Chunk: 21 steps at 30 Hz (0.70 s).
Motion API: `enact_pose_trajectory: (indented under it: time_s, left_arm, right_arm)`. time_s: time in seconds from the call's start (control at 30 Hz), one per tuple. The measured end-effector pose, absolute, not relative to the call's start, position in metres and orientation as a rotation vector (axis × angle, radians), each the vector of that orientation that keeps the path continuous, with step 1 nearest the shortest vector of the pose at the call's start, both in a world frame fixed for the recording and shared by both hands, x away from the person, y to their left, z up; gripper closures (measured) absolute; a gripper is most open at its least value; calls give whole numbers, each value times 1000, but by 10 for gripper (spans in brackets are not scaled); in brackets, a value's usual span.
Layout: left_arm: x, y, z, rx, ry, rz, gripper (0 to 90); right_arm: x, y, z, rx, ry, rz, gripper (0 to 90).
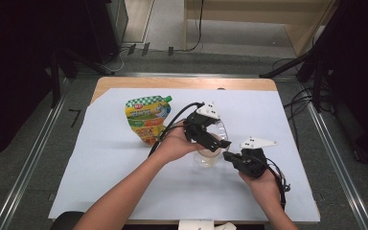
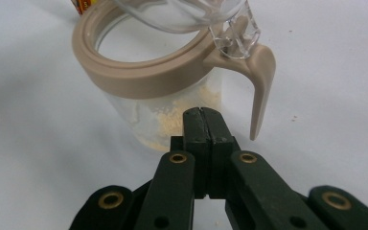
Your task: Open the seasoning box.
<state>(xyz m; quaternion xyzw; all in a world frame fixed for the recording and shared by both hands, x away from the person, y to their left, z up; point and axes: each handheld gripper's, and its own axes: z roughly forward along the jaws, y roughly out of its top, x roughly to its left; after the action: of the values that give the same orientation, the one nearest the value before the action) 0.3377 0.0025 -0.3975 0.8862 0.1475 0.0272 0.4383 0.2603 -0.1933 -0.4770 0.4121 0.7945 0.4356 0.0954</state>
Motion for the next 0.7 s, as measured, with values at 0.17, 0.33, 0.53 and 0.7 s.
enact_pose_trajectory:
  time_s: [0.17, 0.33, 0.53, 0.7]
  left_arm:
    - [340, -9, -397, 2197, 368, 28, 127]
    - [345, -14, -398, 2181, 375, -33, 96]
    - [348, -12, -394, 2207, 360, -66, 59]
    - [351, -7, -386, 2173, 375, -67, 59]
  right_arm:
    - [253, -204, -469, 1238, 2344, 1316, 900]
    - [247, -213, -463, 1238, 2352, 1304, 900]
    - [240, -219, -458, 1244, 2334, 1314, 871]
    - [239, -215, -459, 1220, 2347, 1321, 791]
